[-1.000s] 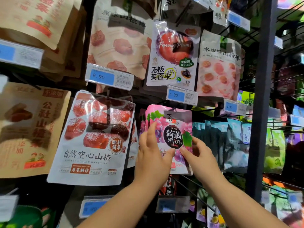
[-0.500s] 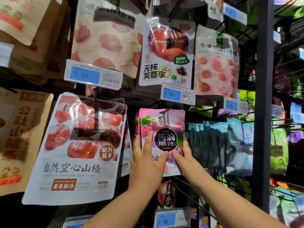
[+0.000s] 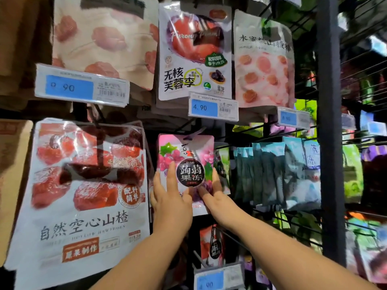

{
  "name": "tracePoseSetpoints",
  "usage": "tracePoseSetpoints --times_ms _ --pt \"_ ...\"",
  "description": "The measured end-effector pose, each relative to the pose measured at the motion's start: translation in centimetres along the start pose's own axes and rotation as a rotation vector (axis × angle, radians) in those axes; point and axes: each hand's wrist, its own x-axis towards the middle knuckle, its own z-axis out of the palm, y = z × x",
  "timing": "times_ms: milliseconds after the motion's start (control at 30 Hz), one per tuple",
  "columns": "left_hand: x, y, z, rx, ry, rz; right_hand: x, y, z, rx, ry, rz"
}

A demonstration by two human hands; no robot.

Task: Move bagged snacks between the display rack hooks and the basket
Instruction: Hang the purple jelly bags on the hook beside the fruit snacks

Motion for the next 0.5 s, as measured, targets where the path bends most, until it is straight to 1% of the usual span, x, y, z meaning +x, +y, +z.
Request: tracePoseSetpoints --times_ms 100,200,300,400,500 --pt "-0.5 0.1 0.0 0.002 0.017 0.016 -0.5 -0.1 -0.2 0.023 -0.007 -0.017" --pt "-1.4 0.4 -0.5 0.026 0.030 0.046 -1.7 -0.6 -0.8 -0.005 -0.036 -0.012" --pt "-2.5 0.8 -0.8 0.085 0.081 0.095 -3.2 -0.5 -1.9 -0.030 -0.070 -0.018" --pt "-4.5 1.3 -0.5 0.191 0.148 0.203 -5.6 -0.1 -3.5 -0.052 -0.059 -0.042" --pt "-7.3 2.5 0.9 0.172 0.163 0.341 -9.1 1.3 -5.8 -0.071 0.009 -0.055"
